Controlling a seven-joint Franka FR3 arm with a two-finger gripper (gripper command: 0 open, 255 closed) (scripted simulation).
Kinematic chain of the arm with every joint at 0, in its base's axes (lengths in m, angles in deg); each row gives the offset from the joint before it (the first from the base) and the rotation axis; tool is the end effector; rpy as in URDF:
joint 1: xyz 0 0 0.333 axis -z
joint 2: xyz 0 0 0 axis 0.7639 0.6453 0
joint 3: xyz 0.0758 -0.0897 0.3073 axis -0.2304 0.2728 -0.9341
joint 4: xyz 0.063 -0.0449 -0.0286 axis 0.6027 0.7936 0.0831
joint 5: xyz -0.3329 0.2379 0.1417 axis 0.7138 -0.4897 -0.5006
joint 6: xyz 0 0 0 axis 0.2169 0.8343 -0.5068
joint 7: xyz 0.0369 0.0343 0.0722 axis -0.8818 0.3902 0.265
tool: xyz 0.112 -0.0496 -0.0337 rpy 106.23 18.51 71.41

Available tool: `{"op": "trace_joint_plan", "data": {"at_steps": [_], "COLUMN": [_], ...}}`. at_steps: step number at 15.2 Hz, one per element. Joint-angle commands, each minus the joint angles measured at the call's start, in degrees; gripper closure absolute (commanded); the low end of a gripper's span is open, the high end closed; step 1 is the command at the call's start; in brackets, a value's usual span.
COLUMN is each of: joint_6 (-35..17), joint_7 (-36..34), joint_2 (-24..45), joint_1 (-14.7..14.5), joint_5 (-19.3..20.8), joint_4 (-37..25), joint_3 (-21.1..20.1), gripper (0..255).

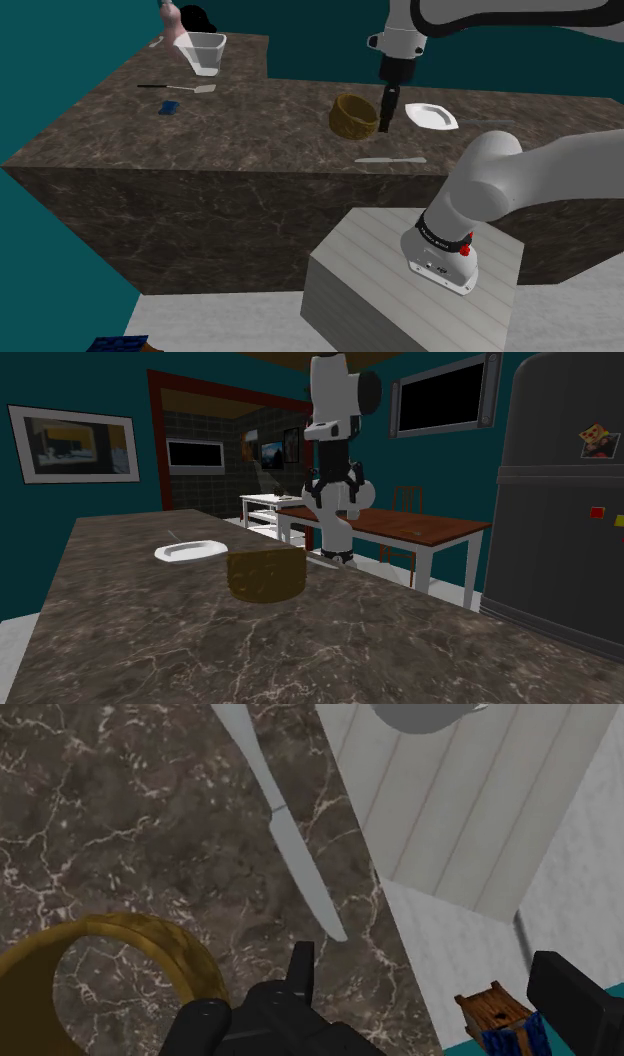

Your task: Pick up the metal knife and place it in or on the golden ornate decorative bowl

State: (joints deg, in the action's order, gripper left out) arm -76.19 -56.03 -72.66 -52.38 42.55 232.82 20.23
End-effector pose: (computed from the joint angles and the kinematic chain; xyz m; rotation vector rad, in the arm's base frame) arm 0.2974 -0.0233 0.4639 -2.9936 -0.5370 0.1665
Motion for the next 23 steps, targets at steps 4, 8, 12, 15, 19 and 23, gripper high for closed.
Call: {"op": "trace_joint_plan", "data": {"at_steps": [4, 8, 12, 15, 19, 23], "joint_6": [-10.64, -20.90, -25.03, -28.38, -29.04, -29.04], "joint_7": [13.97, 24.76, 24.70, 24.63, 24.61, 24.61], "joint_2": [-3.47, -2.76, -0.92, 0.87, 1.26, 1.26], "joint_1": [-1.23, -0.96, -0.50, -0.17, -0.11, -0.11], "joint_5": [7.47, 14.34, 15.35, 16.17, 16.33, 16.33], "joint_4": [10.57, 17.13, 19.46, 21.07, 21.36, 21.36], "joint_3": [5.13, 10.60, 11.48, 12.17, 12.30, 12.30], "gripper": [0, 0, 0, 0, 0, 0]}}
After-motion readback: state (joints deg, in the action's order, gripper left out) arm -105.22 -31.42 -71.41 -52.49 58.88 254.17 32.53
